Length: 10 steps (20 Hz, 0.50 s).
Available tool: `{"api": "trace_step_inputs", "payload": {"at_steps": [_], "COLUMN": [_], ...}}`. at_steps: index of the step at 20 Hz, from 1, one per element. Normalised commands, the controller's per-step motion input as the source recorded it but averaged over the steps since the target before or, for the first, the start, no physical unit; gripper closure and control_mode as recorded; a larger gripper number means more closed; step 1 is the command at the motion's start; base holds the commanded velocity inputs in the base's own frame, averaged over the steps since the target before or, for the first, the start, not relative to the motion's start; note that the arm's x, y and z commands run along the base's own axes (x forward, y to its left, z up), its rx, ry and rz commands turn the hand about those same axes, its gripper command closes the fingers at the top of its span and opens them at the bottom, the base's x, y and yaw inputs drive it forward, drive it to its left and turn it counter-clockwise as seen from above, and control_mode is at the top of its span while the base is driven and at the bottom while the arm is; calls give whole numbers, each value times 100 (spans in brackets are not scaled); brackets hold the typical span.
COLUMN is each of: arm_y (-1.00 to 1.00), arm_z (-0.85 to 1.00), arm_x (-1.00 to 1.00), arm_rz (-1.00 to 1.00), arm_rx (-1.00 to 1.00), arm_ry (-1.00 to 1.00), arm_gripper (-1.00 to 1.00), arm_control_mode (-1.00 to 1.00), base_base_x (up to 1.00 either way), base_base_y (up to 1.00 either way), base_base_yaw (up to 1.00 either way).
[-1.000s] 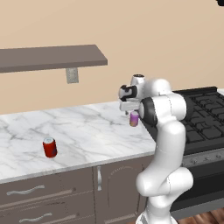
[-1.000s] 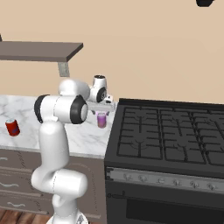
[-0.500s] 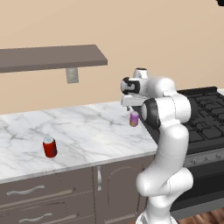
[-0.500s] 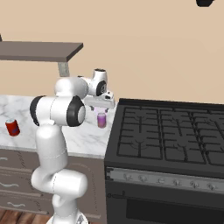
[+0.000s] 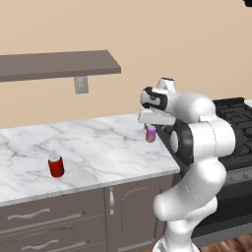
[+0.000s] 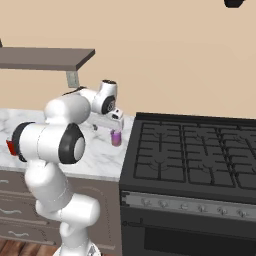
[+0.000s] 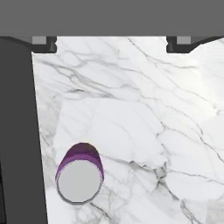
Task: Four empty soda cans are scattered around the kitchen. Gather all the cans and cluster them next to the stove for recycling.
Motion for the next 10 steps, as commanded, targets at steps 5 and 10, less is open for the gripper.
{"api": "trace_step_inputs", "payload": {"at_steps": [5,10], "arm_y": [60,73], "arm_z": [15,5], "arm_x": [-80,-72], "arm_rz": [4,6], "arm_rx": [-1,-1], "arm_ry": [-1,-8], "arm_gripper": [-100,-100], "arm_control_mode": [-100,-100], "base_base_x": [0,0], "base_base_y": [0,0], "base_base_yaw": [0,0]}}
